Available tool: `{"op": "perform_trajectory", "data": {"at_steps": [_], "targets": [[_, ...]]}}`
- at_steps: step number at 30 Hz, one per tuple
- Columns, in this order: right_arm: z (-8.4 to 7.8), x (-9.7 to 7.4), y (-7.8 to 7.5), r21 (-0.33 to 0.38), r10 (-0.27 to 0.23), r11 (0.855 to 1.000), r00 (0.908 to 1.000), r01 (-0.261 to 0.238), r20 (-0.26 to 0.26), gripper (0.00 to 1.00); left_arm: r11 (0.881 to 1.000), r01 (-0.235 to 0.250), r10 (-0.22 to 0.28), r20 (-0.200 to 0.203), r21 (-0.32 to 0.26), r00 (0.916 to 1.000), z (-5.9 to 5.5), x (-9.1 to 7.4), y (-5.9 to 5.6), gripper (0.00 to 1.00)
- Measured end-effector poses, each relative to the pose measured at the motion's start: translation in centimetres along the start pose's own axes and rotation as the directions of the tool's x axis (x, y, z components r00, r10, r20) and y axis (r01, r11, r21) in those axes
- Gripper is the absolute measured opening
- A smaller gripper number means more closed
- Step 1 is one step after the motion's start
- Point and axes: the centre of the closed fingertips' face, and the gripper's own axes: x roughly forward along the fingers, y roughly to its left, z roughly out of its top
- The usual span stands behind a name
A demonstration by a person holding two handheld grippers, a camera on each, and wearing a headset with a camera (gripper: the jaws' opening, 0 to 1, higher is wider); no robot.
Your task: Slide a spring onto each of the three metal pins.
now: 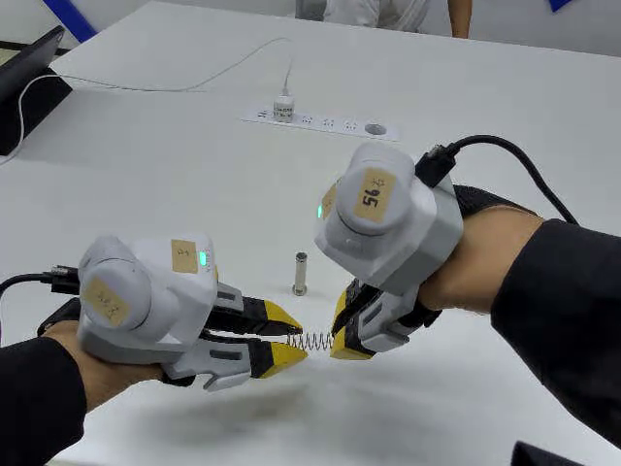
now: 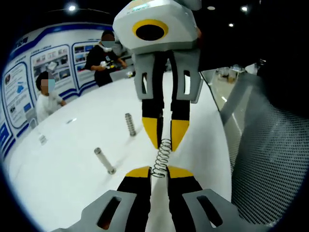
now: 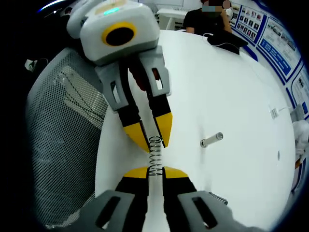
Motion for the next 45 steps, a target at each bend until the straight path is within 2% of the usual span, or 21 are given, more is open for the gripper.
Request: {"op": "perform_trajectory", "data": {"at_steps": [14, 26, 34, 45], "targets": [[1.9, -1.5, 0.0, -0.023, -0.018, 1.0, 0.9987, 0.019, 0.048, 0.12, 1.0, 0.001, -0.001, -0.009, 0.0, 1.0, -0.2, 0.0, 0.0, 0.12], [3.5, -1.9, 0.0, -0.038, -0.033, 0.999, 0.9951, 0.036, 0.093, 0.12, 1.0, 0.0, 0.0, -0.008, -0.006, 1.0, -0.2, 0.0, 0.0, 0.11], [4.8, -2.1, 0.0, -0.047, -0.04, 0.998, 0.9912, 0.046, 0.126, 0.12, 1.0, -0.005, 0.005, 0.008, -0.022, 1.0, 0.1, -0.1, 0.1, 0.11], [4.5, -2.0, -0.3, -0.041, -0.042, 0.998, 0.991, 0.048, 0.127, 0.14, 0.998, -0.011, 0.013, 0.034, -0.055, 0.9993, 0.4, -0.2, 0.4, 0.11]]}}
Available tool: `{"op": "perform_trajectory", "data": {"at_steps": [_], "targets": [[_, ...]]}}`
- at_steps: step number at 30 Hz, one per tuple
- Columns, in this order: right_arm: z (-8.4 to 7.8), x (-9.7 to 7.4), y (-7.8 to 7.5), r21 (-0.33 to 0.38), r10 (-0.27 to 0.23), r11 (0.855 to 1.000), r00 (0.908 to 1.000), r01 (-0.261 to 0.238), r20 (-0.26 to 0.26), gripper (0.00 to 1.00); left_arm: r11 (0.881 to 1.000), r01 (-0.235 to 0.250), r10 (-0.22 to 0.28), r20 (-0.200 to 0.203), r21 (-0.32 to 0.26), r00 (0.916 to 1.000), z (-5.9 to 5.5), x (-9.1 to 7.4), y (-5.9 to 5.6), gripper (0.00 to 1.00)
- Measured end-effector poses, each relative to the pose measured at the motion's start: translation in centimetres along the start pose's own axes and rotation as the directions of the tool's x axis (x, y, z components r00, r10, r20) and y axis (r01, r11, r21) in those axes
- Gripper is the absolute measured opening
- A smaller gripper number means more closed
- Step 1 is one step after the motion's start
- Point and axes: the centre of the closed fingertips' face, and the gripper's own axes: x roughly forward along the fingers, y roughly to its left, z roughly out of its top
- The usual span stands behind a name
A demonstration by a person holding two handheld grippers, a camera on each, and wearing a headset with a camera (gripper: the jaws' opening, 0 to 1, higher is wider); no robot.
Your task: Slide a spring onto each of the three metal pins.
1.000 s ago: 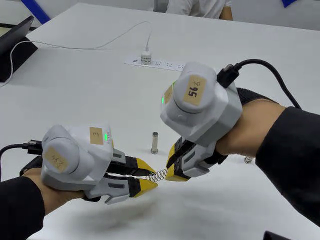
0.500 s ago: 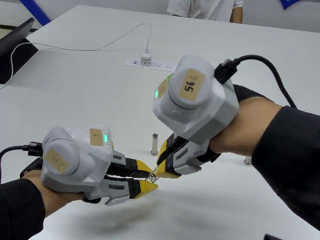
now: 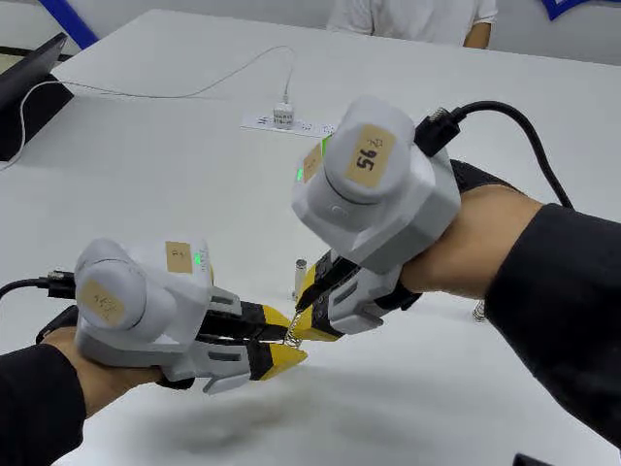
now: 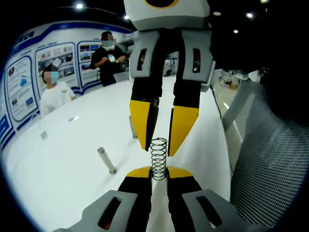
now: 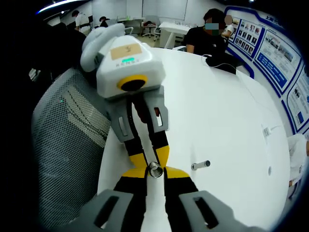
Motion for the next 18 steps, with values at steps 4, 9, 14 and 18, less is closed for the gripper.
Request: {"op": "perform_trajectory", "data": {"at_steps": [4, 9, 14, 18], "targets": [[-0.13, 0.17, 0.0, 0.005, 0.001, 1.0, 1.0, -0.001, 0.0, 0.14, 1.0, -0.001, 0.001, 0.004, 0.0, 1.0, 0.08, 0.0, -0.01, 0.11], [0.01, 0.36, -0.04, 0.007, 0.001, 1.0, 1.0, -0.001, 0.007, 0.13, 1.0, -0.001, 0.001, 0.01, -0.001, 0.9999, 0.27, -0.02, -0.04, 0.11], [0.13, 0.35, -0.05, 0.018, 0.01, 1.0, 0.9998, -0.01, 0.016, 0.12, 1.0, -0.005, 0.005, 0.014, -0.004, 0.9999, 0.3, -0.05, 0.07, 0.11], [0.15, 0.29, -0.16, 0.02, 0.008, 1.0, 0.9998, -0.008, 0.016, 0.12, 1.0, -0.013, 0.013, 0.019, -0.005, 0.9997, 0.37, -0.09, 0.22, 0.11]]}}
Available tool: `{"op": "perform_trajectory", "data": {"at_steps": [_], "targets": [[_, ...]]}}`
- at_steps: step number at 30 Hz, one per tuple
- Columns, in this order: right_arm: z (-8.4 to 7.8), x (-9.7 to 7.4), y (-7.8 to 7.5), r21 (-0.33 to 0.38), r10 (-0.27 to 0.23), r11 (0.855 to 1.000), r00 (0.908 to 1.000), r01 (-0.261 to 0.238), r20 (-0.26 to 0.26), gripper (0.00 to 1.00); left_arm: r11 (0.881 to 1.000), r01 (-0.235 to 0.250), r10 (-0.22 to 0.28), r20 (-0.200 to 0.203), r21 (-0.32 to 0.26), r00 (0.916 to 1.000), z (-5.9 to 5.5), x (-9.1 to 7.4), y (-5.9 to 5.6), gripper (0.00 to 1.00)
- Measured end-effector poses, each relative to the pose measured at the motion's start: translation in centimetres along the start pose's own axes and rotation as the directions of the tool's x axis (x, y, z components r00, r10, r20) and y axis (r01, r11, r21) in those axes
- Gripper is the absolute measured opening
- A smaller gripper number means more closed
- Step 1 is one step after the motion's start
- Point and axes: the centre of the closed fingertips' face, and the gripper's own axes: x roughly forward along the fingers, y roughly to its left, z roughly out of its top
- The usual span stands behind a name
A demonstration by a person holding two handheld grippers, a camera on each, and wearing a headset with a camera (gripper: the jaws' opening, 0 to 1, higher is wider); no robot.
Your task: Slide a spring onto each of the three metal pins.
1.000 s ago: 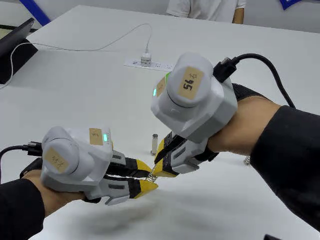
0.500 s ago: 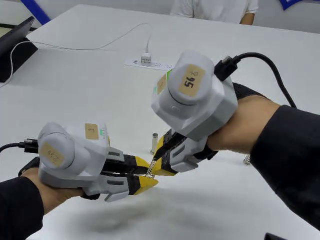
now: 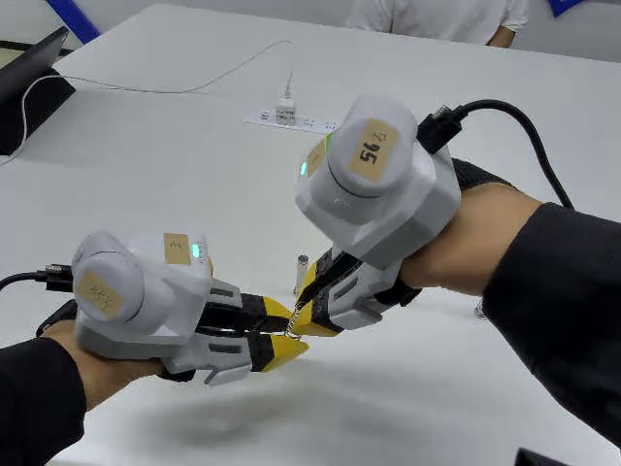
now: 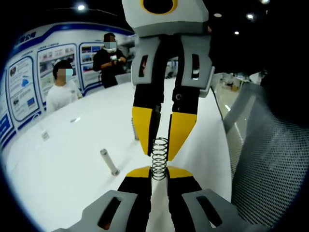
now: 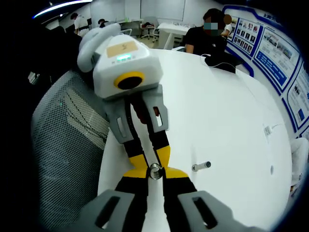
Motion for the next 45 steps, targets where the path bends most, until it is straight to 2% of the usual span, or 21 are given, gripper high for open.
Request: {"op": "perform_trajectory", "data": {"at_steps": [7, 15, 21, 31, 45], "targets": [[0.1, -0.4, -0.3, 0.014, -0.003, 1.0, 1.0, 0.003, 0.005, 0.12, 1.0, -0.014, 0.014, -0.002, -0.017, 0.9999, -0.2, -0.1, 0.3, 0.14], [-0.3, -1.4, -1.4, 0.024, -0.031, 0.999, 0.9995, 0.031, -0.003, 0.12, 0.998, -0.031, 0.031, 0.005, -0.054, 0.9995, -0.3, -0.4, 0.9, 0.2], [-0.5, -2.0, -2.3, 0.036, -0.052, 0.998, 0.9987, 0.052, -0.005, 0.12, 0.994, -0.061, 0.062, 0.01, -0.086, 0.998, -0.3, -0.8, 1.5, 0.25], [-0.5, -3.0, -3.4, 0.034, -0.078, 0.996, 0.9968, 0.079, -0.015, 0.12, 0.991, -0.075, 0.076, 0.004, -0.11, 0.9971, -0.3, -0.8, 1.6, 0.34], [-0.1, -3.3, -5.3, 0.031, -0.106, 0.994, 0.9941, 0.107, -0.026, 0.12, 0.984, -0.111, 0.113, 0.001, -0.142, 0.9936, -0.5, -1.1, 2.4, 0.44]]}}
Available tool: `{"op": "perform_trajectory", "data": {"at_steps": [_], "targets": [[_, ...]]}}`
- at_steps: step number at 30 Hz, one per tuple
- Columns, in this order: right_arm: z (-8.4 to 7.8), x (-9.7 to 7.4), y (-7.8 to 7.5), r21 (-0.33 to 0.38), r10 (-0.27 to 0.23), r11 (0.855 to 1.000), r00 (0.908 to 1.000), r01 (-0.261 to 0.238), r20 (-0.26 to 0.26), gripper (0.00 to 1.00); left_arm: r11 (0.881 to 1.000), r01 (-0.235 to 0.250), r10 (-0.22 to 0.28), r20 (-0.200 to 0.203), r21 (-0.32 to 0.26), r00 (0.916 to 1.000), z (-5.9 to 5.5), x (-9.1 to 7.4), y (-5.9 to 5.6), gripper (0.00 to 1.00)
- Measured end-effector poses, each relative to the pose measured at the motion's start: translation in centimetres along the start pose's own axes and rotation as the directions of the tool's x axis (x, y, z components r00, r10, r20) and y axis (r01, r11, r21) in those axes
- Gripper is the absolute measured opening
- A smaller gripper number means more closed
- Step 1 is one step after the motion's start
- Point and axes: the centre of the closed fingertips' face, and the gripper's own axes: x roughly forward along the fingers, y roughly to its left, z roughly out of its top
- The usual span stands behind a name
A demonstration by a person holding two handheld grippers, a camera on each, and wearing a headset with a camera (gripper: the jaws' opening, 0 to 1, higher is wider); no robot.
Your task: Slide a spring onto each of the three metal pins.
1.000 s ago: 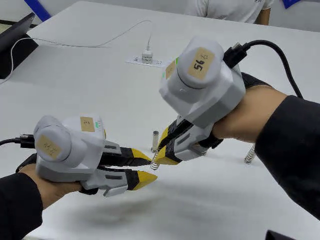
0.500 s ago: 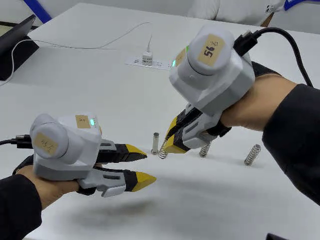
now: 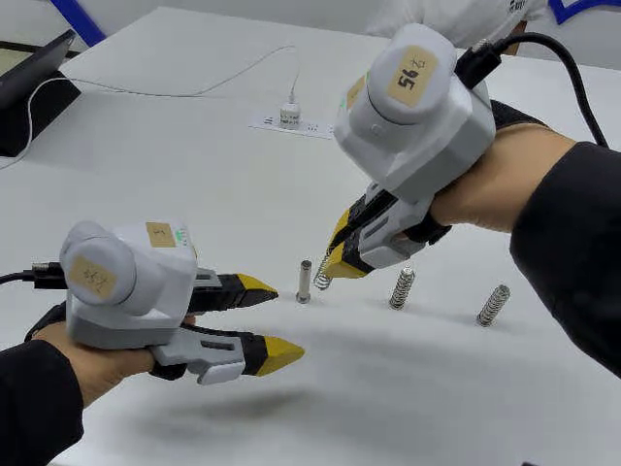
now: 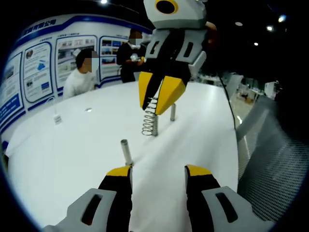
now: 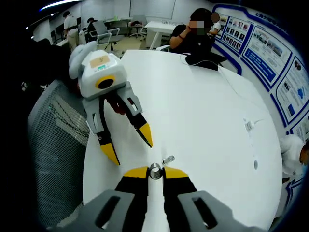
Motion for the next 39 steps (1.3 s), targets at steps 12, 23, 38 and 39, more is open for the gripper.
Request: {"op": "perform_trajectory", "data": {"at_steps": [12, 23, 38, 39], "targets": [[0.5, 0.6, -2.5, 0.003, -0.02, 1.0, 0.9997, 0.02, -0.017, 0.12, 1.0, -0.008, 0.008, -0.002, -0.005, 1.0, -0.1, 0.0, 0.2, 0.49], [0.7, 1.7, -2.9, -0.008, -0.007, 1.0, 0.9988, 0.006, -0.048, 0.12, 1.0, -0.015, 0.014, -0.003, -0.016, 0.9999, -0.2, 0.0, 0.4, 0.52], [0.6, 3.0, -3.1, -0.013, 0.006, 1.0, 0.9964, -0.007, -0.084, 0.12, 1.0, -0.02, 0.02, -0.001, -0.023, 0.9998, -0.3, -0.1, 0.5, 0.54], [0.6, 3.1, -3.1, -0.012, 0.008, 1.0, 0.996, -0.009, -0.089, 0.12, 1.0, -0.021, 0.021, -0.001, -0.023, 0.9998, -0.3, -0.1, 0.5, 0.54]]}}
